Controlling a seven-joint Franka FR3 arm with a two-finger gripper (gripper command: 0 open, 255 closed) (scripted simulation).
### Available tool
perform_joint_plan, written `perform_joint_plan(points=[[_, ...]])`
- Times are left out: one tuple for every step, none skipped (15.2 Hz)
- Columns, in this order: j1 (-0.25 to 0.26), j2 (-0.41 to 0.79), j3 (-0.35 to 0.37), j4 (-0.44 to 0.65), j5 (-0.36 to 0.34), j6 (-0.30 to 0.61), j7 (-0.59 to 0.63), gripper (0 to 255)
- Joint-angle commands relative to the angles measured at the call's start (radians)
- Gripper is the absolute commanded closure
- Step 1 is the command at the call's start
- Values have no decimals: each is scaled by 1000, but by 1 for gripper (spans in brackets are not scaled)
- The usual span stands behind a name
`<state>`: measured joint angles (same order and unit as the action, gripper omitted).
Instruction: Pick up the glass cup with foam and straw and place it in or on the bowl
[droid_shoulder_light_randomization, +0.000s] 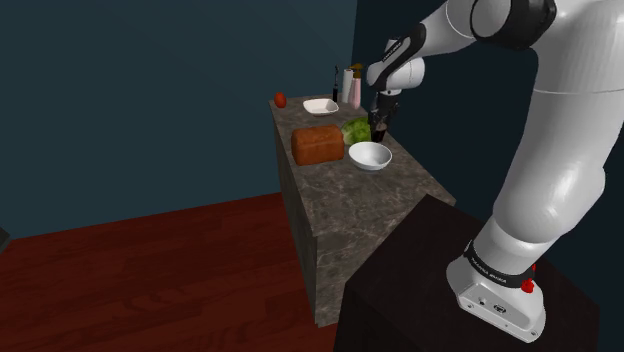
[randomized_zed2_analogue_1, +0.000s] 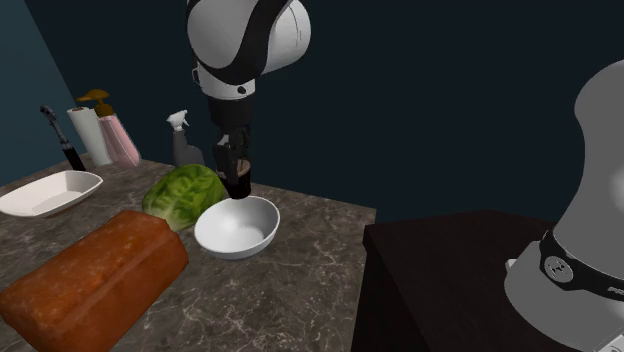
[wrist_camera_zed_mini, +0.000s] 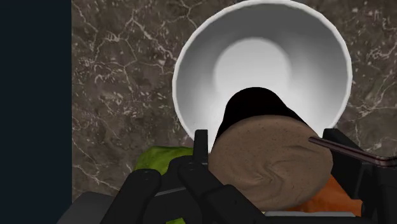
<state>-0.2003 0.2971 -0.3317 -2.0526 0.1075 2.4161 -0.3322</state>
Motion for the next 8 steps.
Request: perform_joint_plan(points=[[-11,65,9,103,21,-40,-7,255],[-13,73,12,100,25,-30,-10,255],[-15,82,14,97,28,-19,-12,255],[-16,90,16,95,32,-8,-14,255],[-18,99,18,92,37,2,-17,255],[-20,108,21,90,41,13,-19,255],[-22,117,23,88,45,23,-22,255],[-24,126,26,87,49,34,-25,255]])
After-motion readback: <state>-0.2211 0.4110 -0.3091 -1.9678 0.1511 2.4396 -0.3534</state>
